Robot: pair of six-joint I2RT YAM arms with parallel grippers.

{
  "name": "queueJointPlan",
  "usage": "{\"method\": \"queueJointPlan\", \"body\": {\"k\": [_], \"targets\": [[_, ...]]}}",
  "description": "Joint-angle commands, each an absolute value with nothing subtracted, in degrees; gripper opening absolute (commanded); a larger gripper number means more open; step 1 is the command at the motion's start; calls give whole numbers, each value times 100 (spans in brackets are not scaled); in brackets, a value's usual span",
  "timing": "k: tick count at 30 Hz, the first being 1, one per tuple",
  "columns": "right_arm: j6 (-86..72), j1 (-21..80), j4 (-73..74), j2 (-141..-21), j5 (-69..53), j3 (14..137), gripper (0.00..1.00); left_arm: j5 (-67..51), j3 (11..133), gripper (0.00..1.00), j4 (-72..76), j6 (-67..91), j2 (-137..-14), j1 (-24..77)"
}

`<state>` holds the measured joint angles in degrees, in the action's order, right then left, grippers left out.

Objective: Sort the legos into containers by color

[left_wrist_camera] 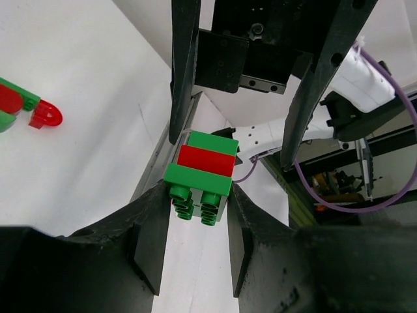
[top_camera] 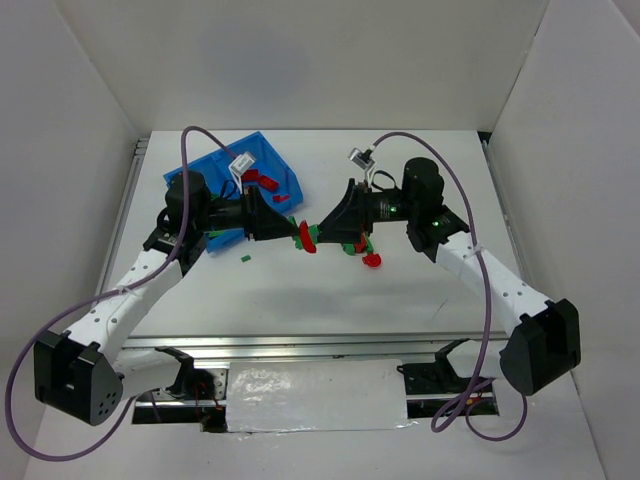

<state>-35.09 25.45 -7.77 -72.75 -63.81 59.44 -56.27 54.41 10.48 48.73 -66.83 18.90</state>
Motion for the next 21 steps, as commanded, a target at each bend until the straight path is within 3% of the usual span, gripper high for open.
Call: {"method": "queueJointPlan", "body": {"k": [1,4,7,11,13,21], "targets": [[-3894,2654,-1600,-7356,-6759,6020,88,-5897,5484,0,1617,5001,-6530,1898],[-3981,2786,-1705,-7418,-6768,6116,77,-5862,5493,0,1547,4948,-6548,1898],[-3718,2848,-1337,-7488,-6671,6257,60,-5819,5484,0,1529,4939,-6530,1890],[-3595,2848,-1213,-7559,-6645,6223,15,-5818,5475,0,1573,4940,-6486,1898],[-3542,2839,-1169,-7506,-6557,6179,0,-5853,5458,0,1556,4896,-6486,1898],[-3578,2611,-1380,-7436,-6522,6056,0,-5907,5317,0,1521,4729,-6284,1890]]}}
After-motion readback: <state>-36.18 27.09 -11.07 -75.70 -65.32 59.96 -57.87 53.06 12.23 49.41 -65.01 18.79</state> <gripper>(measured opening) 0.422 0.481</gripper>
